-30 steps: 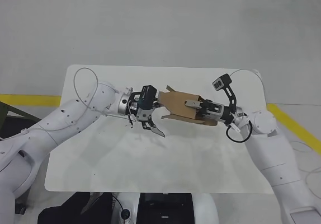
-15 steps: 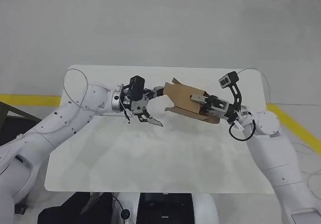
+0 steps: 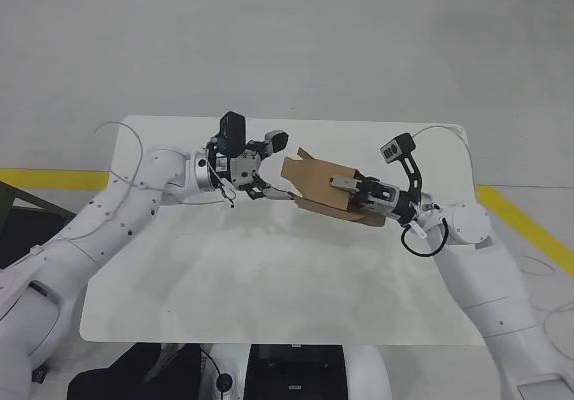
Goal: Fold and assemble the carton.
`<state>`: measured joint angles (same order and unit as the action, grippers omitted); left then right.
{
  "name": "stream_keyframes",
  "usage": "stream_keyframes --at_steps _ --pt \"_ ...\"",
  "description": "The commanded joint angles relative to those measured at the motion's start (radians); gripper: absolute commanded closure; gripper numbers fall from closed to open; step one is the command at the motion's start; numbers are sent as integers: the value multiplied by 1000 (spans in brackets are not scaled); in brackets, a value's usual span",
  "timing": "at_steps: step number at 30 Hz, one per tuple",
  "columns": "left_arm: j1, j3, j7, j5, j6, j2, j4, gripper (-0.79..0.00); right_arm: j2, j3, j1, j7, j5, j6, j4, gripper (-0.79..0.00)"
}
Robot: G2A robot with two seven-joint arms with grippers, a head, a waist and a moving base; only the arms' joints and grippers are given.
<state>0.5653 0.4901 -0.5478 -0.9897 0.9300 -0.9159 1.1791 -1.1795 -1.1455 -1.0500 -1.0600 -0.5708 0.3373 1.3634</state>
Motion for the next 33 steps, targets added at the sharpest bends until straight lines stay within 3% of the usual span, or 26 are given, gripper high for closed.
stream_keyframes --at_steps 1,15,33 --pt "3 10 25 18 3 -4 -1 -785 -1 5 -2 -4 3 -1 7 0" --pt "28 65 121 29 23 -33 10 -785 -4 24 -6 -8 4 -9 26 0" --pt "82 160 132 -11 49 -44 11 -785 -1 -9 -13 6 -11 -3 14 0"
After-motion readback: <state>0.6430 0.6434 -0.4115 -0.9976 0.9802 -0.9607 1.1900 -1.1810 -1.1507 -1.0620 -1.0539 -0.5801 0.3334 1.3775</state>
